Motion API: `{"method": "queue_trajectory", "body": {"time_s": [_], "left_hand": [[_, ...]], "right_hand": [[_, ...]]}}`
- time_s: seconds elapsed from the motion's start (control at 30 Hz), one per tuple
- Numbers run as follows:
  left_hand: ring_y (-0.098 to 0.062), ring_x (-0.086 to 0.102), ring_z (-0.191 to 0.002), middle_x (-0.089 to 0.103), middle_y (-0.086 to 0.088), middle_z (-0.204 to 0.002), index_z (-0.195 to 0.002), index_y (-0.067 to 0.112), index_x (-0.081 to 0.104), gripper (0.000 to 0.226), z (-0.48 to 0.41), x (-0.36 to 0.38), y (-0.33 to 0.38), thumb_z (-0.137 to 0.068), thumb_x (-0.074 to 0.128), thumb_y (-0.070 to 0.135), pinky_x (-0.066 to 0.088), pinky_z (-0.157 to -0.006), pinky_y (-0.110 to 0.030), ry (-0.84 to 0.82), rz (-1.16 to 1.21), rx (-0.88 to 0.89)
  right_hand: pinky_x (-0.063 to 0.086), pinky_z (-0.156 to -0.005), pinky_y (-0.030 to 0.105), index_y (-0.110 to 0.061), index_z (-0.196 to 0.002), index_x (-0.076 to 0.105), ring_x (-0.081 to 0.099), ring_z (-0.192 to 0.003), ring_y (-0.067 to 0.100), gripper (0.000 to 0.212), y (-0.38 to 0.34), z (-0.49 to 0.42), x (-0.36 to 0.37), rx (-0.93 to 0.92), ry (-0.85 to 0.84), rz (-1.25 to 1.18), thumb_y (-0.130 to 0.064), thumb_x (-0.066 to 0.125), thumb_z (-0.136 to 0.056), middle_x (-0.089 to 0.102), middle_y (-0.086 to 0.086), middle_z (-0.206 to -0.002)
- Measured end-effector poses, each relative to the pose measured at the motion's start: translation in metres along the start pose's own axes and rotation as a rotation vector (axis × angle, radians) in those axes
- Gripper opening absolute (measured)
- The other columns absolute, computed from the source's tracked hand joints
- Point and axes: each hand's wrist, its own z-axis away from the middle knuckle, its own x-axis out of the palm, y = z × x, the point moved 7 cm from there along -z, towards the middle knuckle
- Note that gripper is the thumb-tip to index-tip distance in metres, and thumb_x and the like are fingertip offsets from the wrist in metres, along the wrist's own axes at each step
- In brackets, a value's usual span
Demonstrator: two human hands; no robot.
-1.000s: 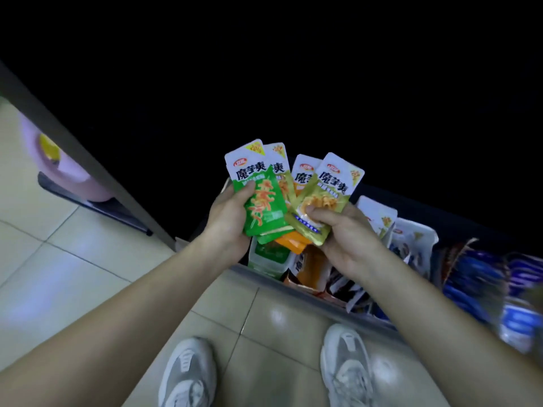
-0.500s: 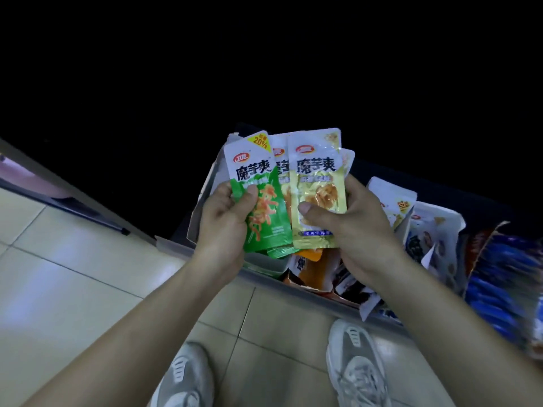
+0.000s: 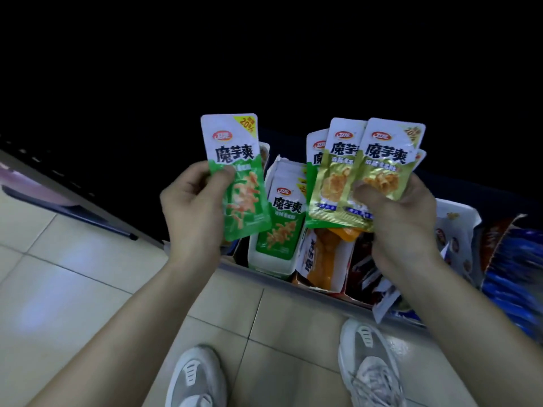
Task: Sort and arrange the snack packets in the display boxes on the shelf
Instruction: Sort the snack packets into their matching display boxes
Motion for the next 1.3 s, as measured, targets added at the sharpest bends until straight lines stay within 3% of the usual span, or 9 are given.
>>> {"method": "queue_trajectory", "body": {"time_s": [0.13, 0.3, 0.4, 0.5, 0.67, 0.83, 1.07, 1.2, 1.3], "left_hand": [[-0.013, 0.066, -0.067, 0.069, 0.005, -0.074, -0.085, 0.021, 0.071, 0.010, 0.008, 0.009, 0.004, -0.085, 0.080, 0.016, 0.055, -0.066, -0.030, -0.051, -0.274, 0.207], [-0.019, 0.060, -0.076, 0.059, 0.010, -0.087, -0.087, 0.028, 0.058, 0.032, 0.024, 0.027, -0.017, -0.069, 0.085, 0.029, 0.039, -0.057, -0.029, -0.124, -1.082, 0.404], [-0.028, 0.051, -0.096, 0.056, -0.007, -0.103, -0.109, 0.018, 0.058, 0.049, 0.024, 0.039, -0.006, -0.069, 0.085, 0.027, 0.038, -0.069, -0.038, -0.130, -1.104, 0.694], [-0.031, 0.042, -0.119, 0.056, -0.006, -0.131, -0.130, 0.021, 0.059, 0.052, 0.022, 0.068, -0.006, -0.081, 0.075, 0.028, 0.034, -0.088, -0.043, -0.318, -1.227, 0.971], [-0.033, 0.041, -0.129, 0.055, 0.004, -0.135, -0.141, 0.023, 0.051, 0.062, 0.006, 0.085, -0.031, -0.086, 0.072, 0.042, 0.029, -0.091, -0.049, -0.461, -1.501, 0.931], [-0.034, 0.045, -0.125, 0.057, 0.003, -0.127, -0.130, 0.028, 0.058, 0.050, -0.002, 0.090, -0.024, -0.085, 0.069, 0.046, 0.025, -0.091, -0.047, -0.434, -1.510, 0.974], [-0.028, 0.052, -0.115, 0.069, 0.012, -0.083, -0.081, 0.027, 0.066, 0.021, -0.001, 0.088, -0.008, -0.076, 0.086, 0.024, 0.022, -0.090, -0.042, -0.567, -1.234, 1.106], [-0.026, 0.053, -0.125, 0.072, 0.021, -0.091, -0.081, 0.030, 0.075, 0.011, 0.022, 0.048, 0.013, -0.085, 0.079, 0.020, 0.019, -0.093, -0.039, -0.629, -1.045, 1.154], [-0.024, 0.059, -0.114, 0.073, 0.022, -0.100, -0.083, 0.032, 0.079, 0.020, 0.047, 0.020, 0.012, -0.090, 0.074, 0.013, 0.023, -0.092, -0.038, -0.621, -0.985, 1.192]], "right_hand": [[0.055, -0.095, 0.034, -0.009, -0.121, 0.060, 0.069, -0.102, 0.015, 0.035, -0.003, 0.002, -0.007, -0.020, 0.031, -0.025, -0.001, 0.070, -0.088, 0.072, 0.001, -0.112], [0.054, -0.098, 0.041, -0.007, -0.124, 0.058, 0.069, -0.104, 0.018, 0.037, -0.005, 0.002, -0.015, -0.018, 0.032, -0.035, -0.001, 0.068, -0.089, 0.070, 0.005, -0.116], [0.056, -0.094, 0.039, -0.006, -0.123, 0.058, 0.070, -0.102, 0.018, 0.035, -0.004, 0.002, -0.017, -0.019, 0.032, -0.041, -0.001, 0.068, -0.090, 0.071, 0.006, -0.114], [0.057, -0.092, 0.038, -0.006, -0.122, 0.059, 0.070, -0.101, 0.019, 0.035, -0.003, 0.002, -0.017, -0.014, 0.035, -0.053, -0.001, 0.068, -0.089, 0.072, 0.005, -0.113], [0.057, -0.087, 0.036, -0.004, -0.119, 0.059, 0.071, -0.098, 0.021, 0.034, 0.000, 0.000, -0.021, -0.003, 0.054, -0.074, 0.001, 0.070, -0.087, 0.073, 0.007, -0.109], [0.056, -0.090, 0.037, -0.006, -0.120, 0.059, 0.070, -0.101, 0.020, 0.035, 0.001, 0.000, -0.021, -0.020, 0.047, -0.049, -0.002, 0.071, -0.087, 0.072, 0.006, -0.112], [0.054, -0.091, 0.035, -0.007, -0.123, 0.059, 0.069, -0.105, 0.019, 0.037, 0.001, -0.001, -0.023, -0.045, 0.033, -0.043, -0.003, 0.071, -0.088, 0.071, 0.005, -0.115], [0.055, -0.094, 0.040, -0.009, -0.123, 0.059, 0.069, -0.106, 0.020, 0.037, 0.003, -0.003, -0.027, -0.052, 0.033, -0.036, -0.004, 0.072, -0.088, 0.071, 0.005, -0.115], [0.056, -0.093, 0.042, -0.009, -0.122, 0.060, 0.069, -0.105, 0.020, 0.036, 0.003, -0.003, -0.026, -0.058, 0.022, -0.028, -0.004, 0.071, -0.088, 0.071, 0.004, -0.114]]}}
